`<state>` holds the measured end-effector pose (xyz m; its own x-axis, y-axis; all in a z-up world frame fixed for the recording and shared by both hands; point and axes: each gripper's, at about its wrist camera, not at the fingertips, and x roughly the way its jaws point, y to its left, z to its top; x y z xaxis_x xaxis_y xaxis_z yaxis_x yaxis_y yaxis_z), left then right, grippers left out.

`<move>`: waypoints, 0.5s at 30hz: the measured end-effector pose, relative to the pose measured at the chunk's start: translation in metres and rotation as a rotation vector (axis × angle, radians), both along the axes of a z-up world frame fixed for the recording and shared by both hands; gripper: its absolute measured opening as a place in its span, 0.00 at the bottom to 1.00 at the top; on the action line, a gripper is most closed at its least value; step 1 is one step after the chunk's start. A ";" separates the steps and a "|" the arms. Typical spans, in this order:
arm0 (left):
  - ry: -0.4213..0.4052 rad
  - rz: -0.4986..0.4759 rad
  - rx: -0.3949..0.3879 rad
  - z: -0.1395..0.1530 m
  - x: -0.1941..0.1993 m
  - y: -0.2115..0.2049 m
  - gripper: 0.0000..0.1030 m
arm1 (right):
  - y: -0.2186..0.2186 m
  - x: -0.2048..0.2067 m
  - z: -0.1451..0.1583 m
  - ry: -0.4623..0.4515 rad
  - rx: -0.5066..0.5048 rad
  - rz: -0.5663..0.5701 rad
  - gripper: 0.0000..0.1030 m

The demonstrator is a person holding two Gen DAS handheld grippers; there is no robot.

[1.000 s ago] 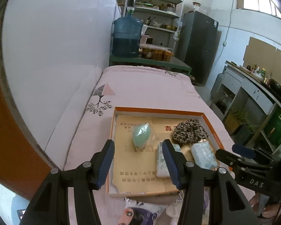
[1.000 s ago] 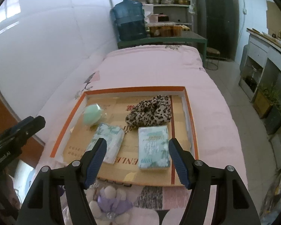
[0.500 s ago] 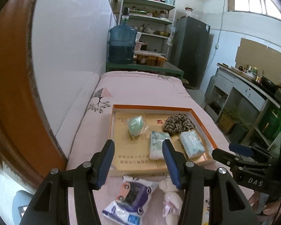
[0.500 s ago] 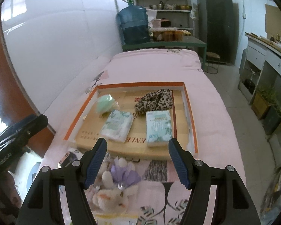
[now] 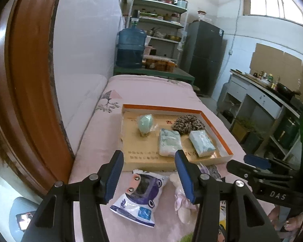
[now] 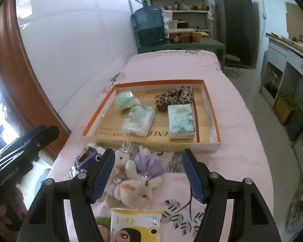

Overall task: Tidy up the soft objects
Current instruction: 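Withdraw both grippers from the box lid back toward the pile, then grasp the purple-dressed plush bunny with the right gripper while the left gripper grasps the cartoon wipe pack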

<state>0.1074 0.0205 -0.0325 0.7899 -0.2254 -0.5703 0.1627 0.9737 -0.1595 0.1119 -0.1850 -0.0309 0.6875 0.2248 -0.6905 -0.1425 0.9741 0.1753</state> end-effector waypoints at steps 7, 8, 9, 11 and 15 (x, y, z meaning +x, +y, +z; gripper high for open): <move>0.005 -0.017 0.010 -0.016 -0.005 0.003 0.51 | 0.006 -0.001 -0.015 0.030 0.011 -0.003 0.68; 0.007 -0.018 0.017 -0.020 -0.005 0.003 0.51 | 0.007 0.000 -0.019 0.037 0.013 -0.002 0.68; 0.009 -0.018 0.020 -0.022 -0.005 0.004 0.51 | 0.007 0.000 -0.021 0.042 0.014 -0.001 0.68; 0.013 -0.022 0.022 -0.027 -0.004 0.004 0.51 | 0.010 0.002 -0.026 0.052 0.016 -0.001 0.68; 0.027 -0.036 0.029 -0.038 -0.001 0.006 0.51 | 0.012 0.006 -0.036 0.075 0.023 -0.009 0.68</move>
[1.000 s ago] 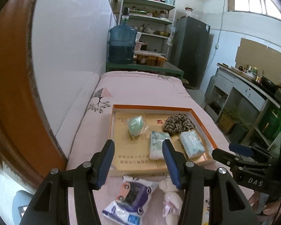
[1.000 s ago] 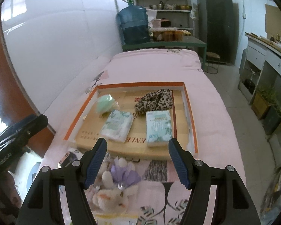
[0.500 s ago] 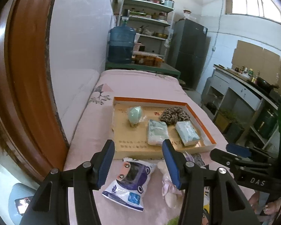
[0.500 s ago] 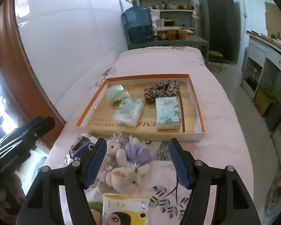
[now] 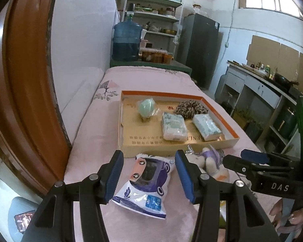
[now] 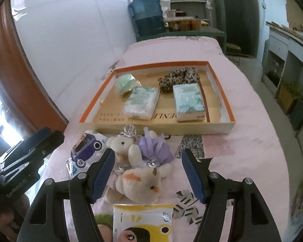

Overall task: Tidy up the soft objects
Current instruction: 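Grasp the purple-dressed plush bunny with the right gripper while the left gripper grasps the cartoon wipe pack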

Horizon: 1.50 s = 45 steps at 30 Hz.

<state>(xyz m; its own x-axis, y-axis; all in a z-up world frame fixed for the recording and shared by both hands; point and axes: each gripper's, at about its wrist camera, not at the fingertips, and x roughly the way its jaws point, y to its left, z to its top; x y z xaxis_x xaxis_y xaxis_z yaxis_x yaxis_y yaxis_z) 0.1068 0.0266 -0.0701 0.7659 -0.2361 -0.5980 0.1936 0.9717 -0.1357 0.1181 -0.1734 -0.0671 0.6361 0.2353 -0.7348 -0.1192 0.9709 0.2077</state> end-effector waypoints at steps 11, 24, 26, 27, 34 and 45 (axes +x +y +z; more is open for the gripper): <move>0.042 -0.061 0.003 -0.021 0.012 -0.001 0.51 | 0.004 0.010 -0.018 0.043 0.010 -0.005 0.68; 0.136 -0.135 -0.006 -0.050 0.029 0.007 0.51 | 0.011 0.017 -0.031 0.089 0.015 0.014 0.68; 0.152 -0.147 -0.008 -0.055 0.032 0.007 0.51 | 0.012 0.019 -0.034 0.095 0.010 0.013 0.68; 0.161 -0.156 -0.023 -0.056 0.033 0.008 0.51 | 0.012 0.019 -0.035 0.097 0.011 0.010 0.68; 0.181 -0.165 -0.053 -0.061 0.038 0.009 0.51 | 0.009 0.024 -0.044 0.125 0.006 -0.006 0.68; 0.253 -0.182 -0.074 -0.071 0.044 0.006 0.60 | 0.010 0.025 -0.052 0.151 0.029 0.020 0.63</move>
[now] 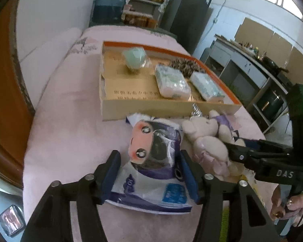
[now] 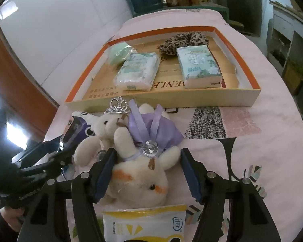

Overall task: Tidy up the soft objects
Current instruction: 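Grasp the purple-dressed plush bunny with the right gripper while the left gripper grasps the cartoon wipe pack, then carry the plush bunny and the wipe pack over the box lid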

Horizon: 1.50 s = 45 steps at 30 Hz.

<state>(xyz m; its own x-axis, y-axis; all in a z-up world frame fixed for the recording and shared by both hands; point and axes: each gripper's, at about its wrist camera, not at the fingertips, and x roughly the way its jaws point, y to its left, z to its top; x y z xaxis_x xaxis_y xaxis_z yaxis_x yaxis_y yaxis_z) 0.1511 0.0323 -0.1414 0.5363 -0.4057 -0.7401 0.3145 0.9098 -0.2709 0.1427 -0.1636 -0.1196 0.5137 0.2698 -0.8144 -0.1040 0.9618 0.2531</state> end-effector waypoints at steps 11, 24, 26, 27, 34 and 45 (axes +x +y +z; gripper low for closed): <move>-0.035 0.000 0.135 0.001 -0.009 -0.020 0.53 | 0.000 -0.007 0.009 -0.038 -0.023 0.003 0.53; -0.058 0.051 0.071 0.016 -0.017 -0.010 0.52 | -0.007 -0.014 0.021 -0.061 -0.012 0.002 0.51; -0.068 0.057 0.065 0.020 -0.018 -0.010 0.52 | -0.008 -0.014 0.023 -0.066 -0.010 0.001 0.51; -0.075 0.061 0.061 0.022 -0.019 -0.009 0.52 | -0.009 -0.015 0.024 -0.068 -0.008 0.000 0.51; -0.102 0.083 0.035 0.039 -0.022 -0.006 0.52 | -0.011 -0.016 0.033 -0.091 -0.004 0.005 0.51; -0.179 0.120 -0.005 0.072 -0.021 -0.010 0.52 | -0.018 -0.012 0.061 -0.171 0.021 -0.003 0.50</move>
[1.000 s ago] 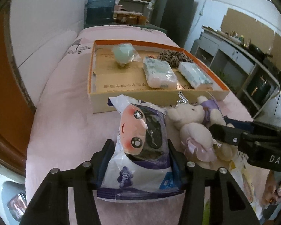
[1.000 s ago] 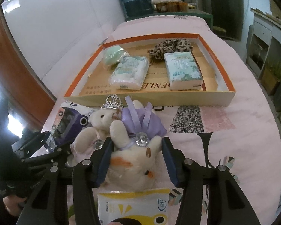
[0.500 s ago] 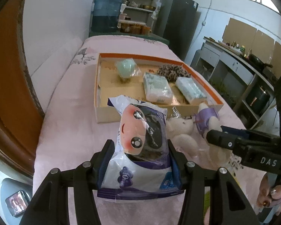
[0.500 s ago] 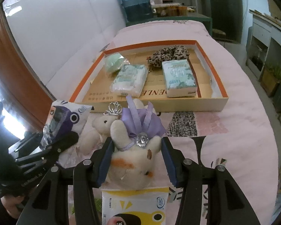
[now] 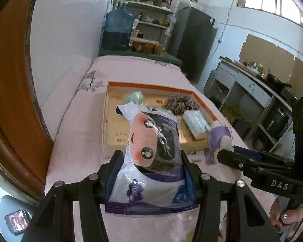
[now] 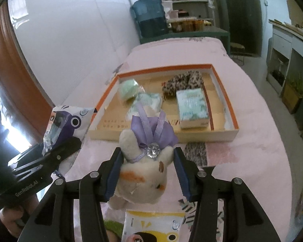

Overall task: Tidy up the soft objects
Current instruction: 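Carry the plush bunny and the wipe pack over the box lid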

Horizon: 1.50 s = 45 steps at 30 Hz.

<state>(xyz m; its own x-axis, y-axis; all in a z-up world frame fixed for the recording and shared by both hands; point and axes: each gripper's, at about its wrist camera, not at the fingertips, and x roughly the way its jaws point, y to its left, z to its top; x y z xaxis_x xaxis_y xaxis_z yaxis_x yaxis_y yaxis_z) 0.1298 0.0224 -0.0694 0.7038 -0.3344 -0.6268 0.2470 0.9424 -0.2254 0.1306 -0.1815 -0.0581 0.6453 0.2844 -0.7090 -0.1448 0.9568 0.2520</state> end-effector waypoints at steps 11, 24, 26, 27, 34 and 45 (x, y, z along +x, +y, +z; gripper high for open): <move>-0.042 0.017 -0.006 0.023 0.012 -0.011 0.52 | -0.006 0.012 0.022 -0.047 -0.006 -0.008 0.50; -0.075 0.066 0.034 0.038 0.031 -0.023 0.52 | -0.014 0.032 0.040 -0.081 -0.021 -0.007 0.50; -0.074 0.078 0.043 0.038 0.035 -0.023 0.52 | -0.015 0.037 0.041 -0.084 -0.023 -0.006 0.50; -0.071 0.082 0.045 0.038 0.039 -0.023 0.52 | -0.015 0.040 0.042 -0.084 -0.023 -0.005 0.50; -0.064 0.121 0.059 0.037 0.058 -0.026 0.52 | -0.015 0.061 0.041 -0.094 -0.032 0.001 0.50; -0.066 0.190 0.088 0.026 0.086 -0.022 0.52 | -0.012 0.095 0.028 -0.065 -0.016 0.002 0.50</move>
<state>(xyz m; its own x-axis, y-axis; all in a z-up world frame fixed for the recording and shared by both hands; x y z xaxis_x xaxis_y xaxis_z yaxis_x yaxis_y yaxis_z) 0.2162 0.0004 -0.0432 0.7892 -0.1374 -0.5985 0.0742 0.9888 -0.1291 0.2252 -0.1932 -0.0303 0.6899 0.2748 -0.6697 -0.1624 0.9603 0.2268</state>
